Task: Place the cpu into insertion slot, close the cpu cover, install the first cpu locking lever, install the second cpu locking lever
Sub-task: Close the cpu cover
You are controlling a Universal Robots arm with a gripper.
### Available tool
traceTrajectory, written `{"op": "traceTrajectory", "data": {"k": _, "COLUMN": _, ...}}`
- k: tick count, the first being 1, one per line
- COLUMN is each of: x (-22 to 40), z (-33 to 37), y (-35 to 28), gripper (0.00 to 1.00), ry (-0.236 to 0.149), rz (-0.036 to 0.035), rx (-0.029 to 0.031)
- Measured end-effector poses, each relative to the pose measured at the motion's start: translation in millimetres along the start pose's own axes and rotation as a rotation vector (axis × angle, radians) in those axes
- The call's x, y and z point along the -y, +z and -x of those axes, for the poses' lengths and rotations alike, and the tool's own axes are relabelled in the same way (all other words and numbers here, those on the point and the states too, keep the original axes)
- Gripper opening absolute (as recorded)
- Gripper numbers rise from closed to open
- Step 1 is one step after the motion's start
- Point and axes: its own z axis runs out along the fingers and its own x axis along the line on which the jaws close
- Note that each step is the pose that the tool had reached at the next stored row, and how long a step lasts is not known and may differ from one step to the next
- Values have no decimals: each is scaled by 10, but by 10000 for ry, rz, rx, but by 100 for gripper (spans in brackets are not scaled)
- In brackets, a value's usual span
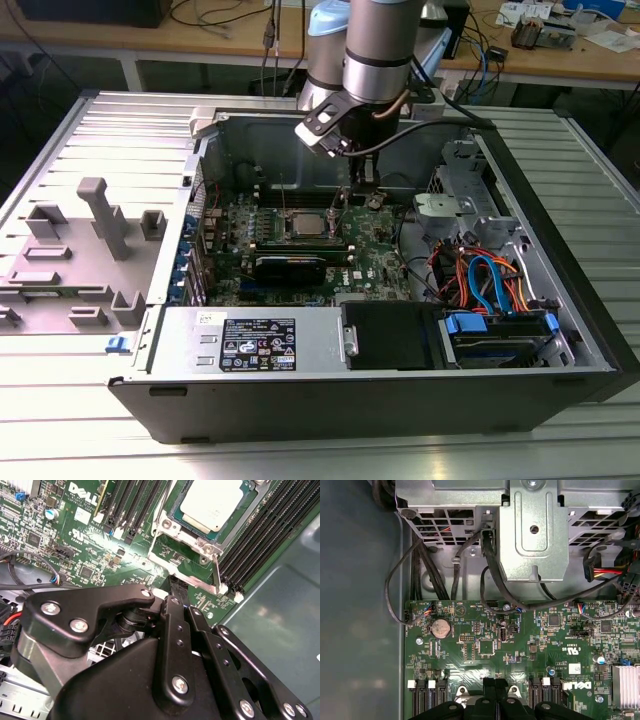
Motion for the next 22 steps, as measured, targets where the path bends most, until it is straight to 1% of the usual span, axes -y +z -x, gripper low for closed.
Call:
{"op": "traceTrajectory", "data": {"k": 5, "x": 8, "z": 0, "y": 0, "gripper": 11, "ry": 1, "rz": 0, "rx": 1}}
{"op": "traceTrajectory", "data": {"k": 6, "x": 39, "z": 0, "y": 0, "gripper": 11, "ry": 0, "rz": 0, "rx": 0}}
{"op": "traceTrajectory", "data": {"k": 7, "x": 44, "z": 0, "y": 0, "gripper": 11, "ry": 0, "rz": 0, "rx": 1}}
{"op": "traceTrajectory", "data": {"k": 18, "x": 62, "z": 0, "y": 0, "gripper": 11, "ry": 0, "rz": 0, "rx": 0}}
{"op": "traceTrajectory", "data": {"k": 22, "x": 78, "z": 0, "y": -1, "gripper": 11, "ry": 0, "rz": -1, "rx": 0}}
